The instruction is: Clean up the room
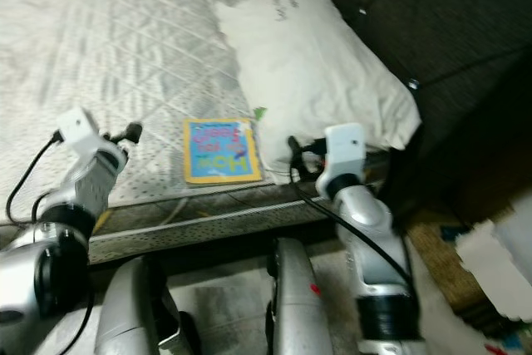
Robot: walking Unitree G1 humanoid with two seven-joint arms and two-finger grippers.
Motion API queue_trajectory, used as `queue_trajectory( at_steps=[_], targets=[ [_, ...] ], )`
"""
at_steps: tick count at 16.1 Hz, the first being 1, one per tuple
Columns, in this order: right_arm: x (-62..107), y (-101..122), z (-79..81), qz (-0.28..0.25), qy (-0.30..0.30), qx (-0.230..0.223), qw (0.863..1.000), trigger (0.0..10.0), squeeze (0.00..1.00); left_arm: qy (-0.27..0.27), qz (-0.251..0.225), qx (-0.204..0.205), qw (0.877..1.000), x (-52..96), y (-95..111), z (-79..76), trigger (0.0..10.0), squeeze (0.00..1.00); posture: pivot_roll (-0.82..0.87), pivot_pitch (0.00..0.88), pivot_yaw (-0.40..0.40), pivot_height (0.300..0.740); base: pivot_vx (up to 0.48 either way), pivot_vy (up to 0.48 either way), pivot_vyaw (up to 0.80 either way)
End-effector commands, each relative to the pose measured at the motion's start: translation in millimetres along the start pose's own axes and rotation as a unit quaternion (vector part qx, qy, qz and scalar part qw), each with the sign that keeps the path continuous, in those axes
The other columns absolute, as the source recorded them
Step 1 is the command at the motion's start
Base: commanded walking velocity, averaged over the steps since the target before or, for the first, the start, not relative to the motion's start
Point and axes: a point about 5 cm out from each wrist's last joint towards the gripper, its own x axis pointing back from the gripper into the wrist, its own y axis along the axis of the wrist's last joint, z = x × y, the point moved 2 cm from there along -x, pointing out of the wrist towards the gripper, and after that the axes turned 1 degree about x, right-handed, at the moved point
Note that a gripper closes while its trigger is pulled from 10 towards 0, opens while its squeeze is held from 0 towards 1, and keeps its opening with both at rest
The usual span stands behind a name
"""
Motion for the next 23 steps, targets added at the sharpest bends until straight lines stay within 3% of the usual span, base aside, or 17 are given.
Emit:
queue_trajectory(
  at_steps=[1,2,3,6,7,8,9,10,11,13,15,18,20,23],
  targets=[
    [-6.5,0,5.5,-0.007,0.007,-0.009,1.000,10.0,0.00,0.007,-0.022,-0.031,0.999,4.8,0,0.9,10.0,1.00,-0.15,0.000,-0.038,0.549,0.000,0.000,0.00],
    [-13.7,-1,15.1,-0.008,0.020,-0.021,1.000,10.0,0.00,0.016,-0.043,-0.071,0.996,13.5,-2,3.0,10.0,1.00,-0.13,0.000,-0.033,0.549,0.000,0.000,0.00],
    [-15.4,-2,17.8,-0.008,0.026,-0.023,0.999,10.0,0.00,0.020,-0.049,-0.087,0.995,16.2,-2,3.2,10.0,1.00,-0.12,0.000,-0.032,0.549,0.000,0.000,0.00],
    [-37.6,0,33.8,-0.023,0.043,-0.039,0.998,10.0,0.00,-0.054,-0.120,-0.212,0.968,35.5,-3,-21.7,10.0,1.00,-0.07,0.000,0.000,0.549,0.000,0.000,0.00],
    [-40.8,1,34.8,-0.028,0.040,-0.039,0.998,10.0,0.00,-0.069,-0.133,-0.231,0.962,39.1,0,-29.4,10.0,0.82,-0.06,0.000,0.006,0.549,0.000,0.000,0.00],
    [-42.5,2,34.8,-0.033,0.036,-0.044,0.998,10.0,0.00,-0.074,-0.149,-0.253,0.953,43.1,5,-37.2,10.0,0.00,-0.06,0.000,0.015,0.549,0.000,0.000,0.00],
    [-43.2,2,34.9,-0.034,0.036,-0.045,0.998,10.0,0.00,-0.072,-0.153,-0.260,0.951,44.2,6,-38.9,10.0,0.00,-0.06,0.000,0.015,0.549,0.000,0.000,0.00],
    [-44.4,1,34.4,-0.039,0.030,-0.049,0.998,10.0,0.00,-0.063,-0.161,-0.309,0.935,47.0,10,-44.2,10.0,0.00,-0.06,0.000,0.026,0.549,0.000,0.000,0.00],
    [-44.9,0,30.8,-0.049,0.016,-0.053,0.997,10.0,0.00,-0.125,-0.169,-0.280,0.937,54.2,8,-53.6,10.0,0.00,-0.06,0.000,0.032,0.549,0.000,0.000,0.00],
    [-44.3,1,25.0,-0.060,0.000,-0.050,0.997,10.0,0.00,-0.096,-0.167,-0.276,0.942,55.1,1,-47.1,10.0,0.00,-0.07,0.000,0.035,0.549,0.000,0.000,0.00],
    [-42.5,-2,17.6,-0.062,-0.021,-0.047,0.997,10.0,0.00,-0.097,-0.154,-0.229,0.956,59.0,-4,-46.8,10.0,0.00,-0.08,0.000,0.030,0.549,0.000,0.000,0.00],
    [-42.9,2,13.5,-0.074,-0.037,-0.057,0.995,10.0,0.00,-0.096,-0.181,-0.214,0.955,64.8,2,-46.1,10.0,0.00,-0.06,0.000,0.007,0.549,0.000,0.000,0.00],
    [-46.2,12,18.7,-0.095,-0.020,-0.066,0.993,10.0,0.00,-0.109,-0.135,-0.185,0.967,71.2,-12,-30.5,10.0,0.00,-0.03,0.000,-0.021,0.549,0.000,0.000,-0.23],
    [-46.3,12,22.1,-0.095,-0.011,-0.078,0.992,10.0,0.00,-0.125,-0.118,-0.193,0.966,79.4,-29,-21.1,10.0,0.00,-0.04,0.000,-0.016,0.549,0.000,0.000,-0.56]
  ],
)
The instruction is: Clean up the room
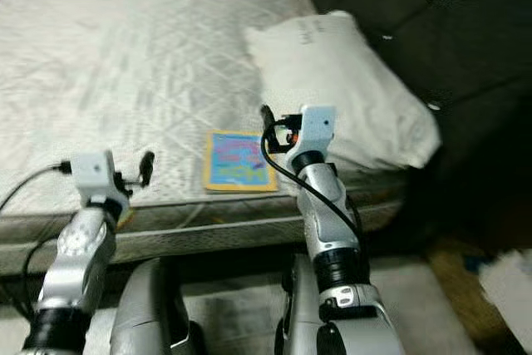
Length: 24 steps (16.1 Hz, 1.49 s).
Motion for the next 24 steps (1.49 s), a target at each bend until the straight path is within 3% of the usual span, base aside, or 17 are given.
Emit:
queue_trajectory(
  at_steps=[1,6,13,16,24],
  targets=[
    [0.6,1,-5.1,-0.004,-0.008,-0.002,1.000,10.0,0.00,-0.011,-0.020,0.002,1.000,-0.5,7,-5.5,10.0,0.00,-0.05,0.000,-0.007,0.549,0.000,0.000,-0.55],
    [5.0,-6,-8.7,0.004,-0.020,-0.004,1.000,10.0,0.00,0.000,-0.044,0.006,0.999,-0.9,11,-6.7,10.0,0.00,-0.06,0.000,0.009,0.549,0.000,0.000,-0.52],
    [4.7,-11,-1.4,0.018,0.021,0.006,1.000,10.0,0.00,0.001,-0.055,0.016,0.998,-7.2,18,-17.3,10.0,0.00,-0.06,0.000,-0.011,0.549,0.000,0.000,-0.28],
    [5.1,-9,-0.3,0.011,0.026,-0.001,1.000,10.0,0.00,-0.021,-0.058,0.045,0.997,-6.4,20,-24.1,10.0,0.00,-0.07,0.000,-0.001,0.584,0.000,0.000,0.00],
    [-3.9,0,6.9,-0.003,0.044,-0.003,0.999,10.0,0.00,-0.013,-0.063,0.036,0.997,-12.8,27,-23.4,10.0,0.00,-0.07,0.000,-0.004,0.664,0.000,0.000,0.00]
  ],
)
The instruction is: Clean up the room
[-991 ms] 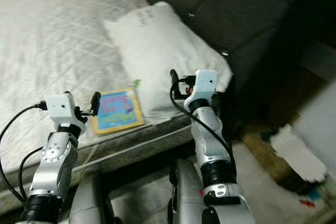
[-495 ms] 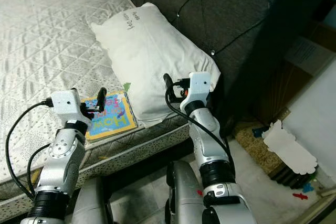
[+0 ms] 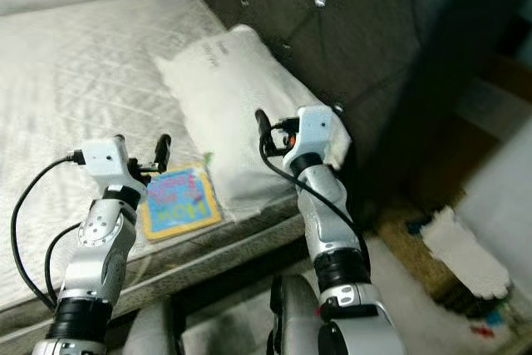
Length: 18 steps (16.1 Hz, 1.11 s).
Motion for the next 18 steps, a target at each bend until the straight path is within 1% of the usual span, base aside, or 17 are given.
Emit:
queue_trajectory(
  at_steps=[1,2,6,8,18],
  targets=[
    [-3.9,3.9,1.4,-0.005,0.005,-0.001,1.000,10.0,0.00,0.005,0.001,-0.008,1.000,-2.1,1.9,1.3,10.0,0.00,-0.07,0.000,-0.006,0.679,0.000,0.000,0.00],
    [-3.6,3.4,2.4,-0.005,0.007,-0.001,1.000,10.0,0.00,0.006,0.002,-0.008,1.000,-2.1,1.9,1.5,10.0,0.00,-0.07,0.000,-0.006,0.689,0.000,0.000,0.00],
    [-3.2,2.3,4.9,-0.004,0.011,-0.004,1.000,10.0,0.00,0.004,0.004,-0.033,0.999,-3.0,2.0,-1.4,10.0,0.00,-0.07,0.000,-0.004,0.739,0.000,0.000,0.00],
    [-2.7,1.4,3.8,-0.003,0.010,-0.003,1.000,10.0,0.00,0.018,0.012,-0.040,0.999,-3.1,-0.6,0.6,10.0,0.00,-0.07,0.000,-0.004,0.740,0.000,0.000,0.00],
    [-1.6,-0.1,4.4,0.000,0.012,-0.002,1.000,10.0,0.00,0.020,0.012,-0.037,0.999,-3.7,0.2,1.4,10.0,0.00,-0.07,0.000,0.000,0.740,0.000,0.000,0.00]
  ],
)
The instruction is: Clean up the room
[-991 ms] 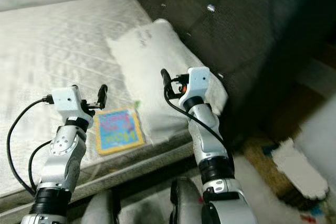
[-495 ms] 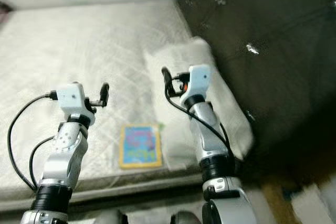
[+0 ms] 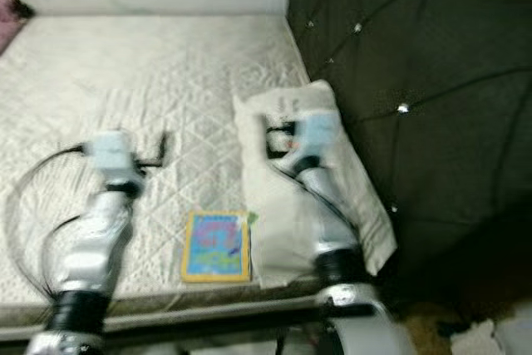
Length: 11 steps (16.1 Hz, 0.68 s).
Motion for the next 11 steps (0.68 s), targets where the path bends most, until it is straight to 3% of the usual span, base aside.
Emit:
queue_trajectory(
  at_steps=[1,3,4,9,11],
  targets=[
    [-0.4,6.7,-5.2,-0.009,-0.003,0.006,1.000,10.0,0.00,-0.004,0.003,0.005,1.000,1.3,-1.3,-3.4,10.0,0.00,-0.07,0.000,0.000,0.740,0.000,0.000,0.00],
    [-0.3,3.7,-5.1,-0.001,-0.008,0.001,1.000,10.0,0.00,-0.002,0.004,0.006,1.000,1.1,-1.3,-3.6,10.0,0.00,-0.07,0.000,-0.002,0.740,0.000,0.000,0.00],
    [-0.1,4.1,-3.1,-0.002,0.004,0.031,1.000,10.0,0.00,-0.002,0.004,0.006,1.000,0.8,-1.0,-3.6,10.0,0.00,-0.07,0.000,-0.002,0.740,0.000,0.000,0.00],
    [0.7,1.6,-5.6,0.000,-0.009,0.007,1.000,10.0,0.00,-0.007,0.004,0.014,1.000,0.6,-1.1,-4.1,10.0,0.00,-0.07,0.000,0.000,0.740,0.000,0.000,0.27],
    [0.7,-3.2,-7.7,0.020,-0.017,0.004,1.000,10.0,0.00,-0.007,0.004,0.017,1.000,0.7,-1.2,-4.0,10.0,0.00,-0.07,0.000,0.000,0.740,0.000,0.480,0.00]
  ],
)
